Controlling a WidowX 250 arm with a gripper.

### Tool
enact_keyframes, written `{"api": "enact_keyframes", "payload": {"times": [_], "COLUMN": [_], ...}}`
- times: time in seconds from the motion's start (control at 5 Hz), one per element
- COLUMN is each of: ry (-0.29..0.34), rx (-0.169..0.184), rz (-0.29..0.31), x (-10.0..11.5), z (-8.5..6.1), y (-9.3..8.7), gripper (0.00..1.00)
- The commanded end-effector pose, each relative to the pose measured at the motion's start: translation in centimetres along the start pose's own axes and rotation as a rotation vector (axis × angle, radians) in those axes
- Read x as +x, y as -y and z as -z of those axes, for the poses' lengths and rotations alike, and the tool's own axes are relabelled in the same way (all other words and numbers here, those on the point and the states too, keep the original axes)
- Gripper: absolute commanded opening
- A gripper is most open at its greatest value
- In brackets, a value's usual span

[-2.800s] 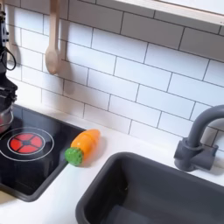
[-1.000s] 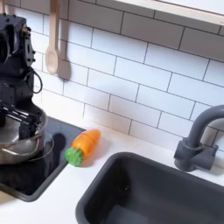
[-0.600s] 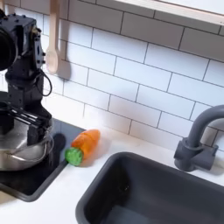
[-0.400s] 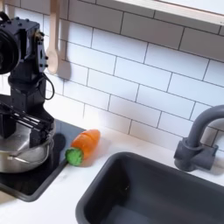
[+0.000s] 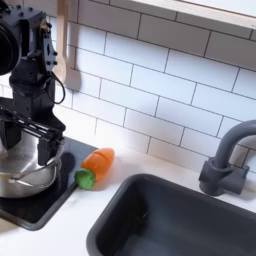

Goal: Slide pot right

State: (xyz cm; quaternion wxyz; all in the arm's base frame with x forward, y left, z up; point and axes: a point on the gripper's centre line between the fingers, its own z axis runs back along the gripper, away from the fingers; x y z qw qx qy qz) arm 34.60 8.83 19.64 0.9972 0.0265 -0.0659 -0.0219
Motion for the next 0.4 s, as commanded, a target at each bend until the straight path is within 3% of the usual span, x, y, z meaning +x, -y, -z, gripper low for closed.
{"api": "enact_keyframes", "payload": {"times": [0.0, 0.2], "ry": [0.060, 0.064], "rx": [-0.004, -0.005], "rz": [-0.018, -0.020], "x": [-0.41, -0.49], "z": [-2.45, -2.67], "y": [0.32, 0.36], "gripper": [1.00, 1.00]}}
